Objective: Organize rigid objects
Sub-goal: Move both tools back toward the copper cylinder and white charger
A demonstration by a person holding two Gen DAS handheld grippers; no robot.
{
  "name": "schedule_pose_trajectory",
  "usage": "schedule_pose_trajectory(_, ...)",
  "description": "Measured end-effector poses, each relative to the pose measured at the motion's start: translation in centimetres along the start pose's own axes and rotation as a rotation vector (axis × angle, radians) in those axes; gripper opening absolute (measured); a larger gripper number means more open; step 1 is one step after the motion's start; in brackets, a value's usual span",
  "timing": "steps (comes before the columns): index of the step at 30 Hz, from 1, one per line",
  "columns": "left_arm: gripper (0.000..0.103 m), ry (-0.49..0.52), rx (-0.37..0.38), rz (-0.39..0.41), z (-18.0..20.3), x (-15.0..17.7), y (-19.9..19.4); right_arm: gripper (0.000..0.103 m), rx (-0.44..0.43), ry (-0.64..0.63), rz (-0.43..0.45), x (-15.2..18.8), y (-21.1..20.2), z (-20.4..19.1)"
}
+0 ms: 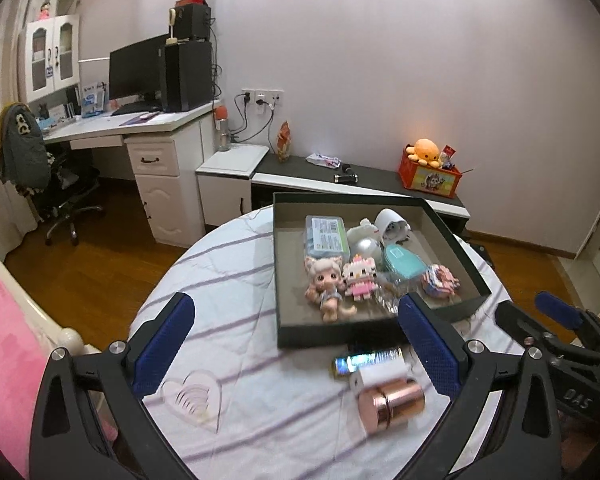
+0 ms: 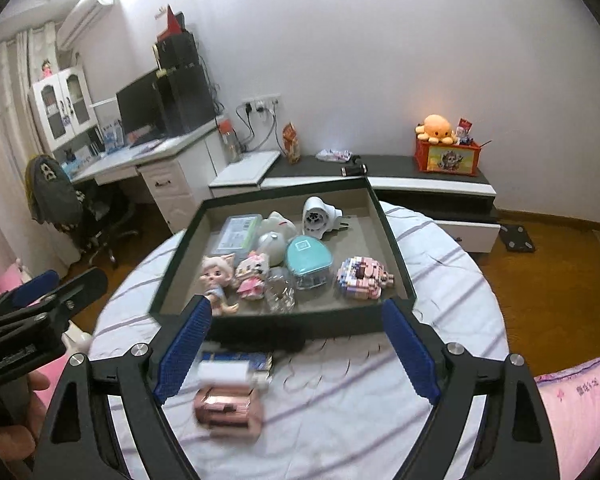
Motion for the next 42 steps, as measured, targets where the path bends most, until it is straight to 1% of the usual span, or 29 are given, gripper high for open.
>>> schedule_pose_trajectory(6, 0.103, -0.015, 0.004, 0.023, -0.3, 1.9, -4.3, 0.088, 0.007, -0.007, 0.061, 2.3, -5.7, -0.4)
schedule_pose_trajectory(13, 0.103, -0.012, -0.017, 0.054, 0.3, 4.3, -8.4, 0.088, 0.028, -0.029, 0.1, 5.1, -9.8, -0.8)
schedule_pose_trajectory(20, 0.103, 0.034, -0.051, 0.07, 1.5, 6.1, -10.5, 0.088, 0.038, -0.029, 0.116, 6.2, -11.8, -1.0)
schedule_pose_trajectory(25, 0.103, 0.035, -0.045, 0.056, 1.8, 7.1, -11.0, 0.088, 0.039, -0.03, 0.127, 6.9, -12.8, -1.1)
schedule_pose_trajectory(42, 0.103, 0.037, -0.047, 0.06, 1.9, 7.7, -11.7, 0.088, 0.036, -0.041, 0.131, 7.4, -13.8, -1.6)
Point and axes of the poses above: each gripper's, at about its wrist camera, not at the fingertips, and y roughly the way its jaws point, z to its right, x to its underside, the point moved 3 cm from there along y, roughly the way its jaws point, and after that the axes turned 7 degrees about y, right-handed, at the moved point
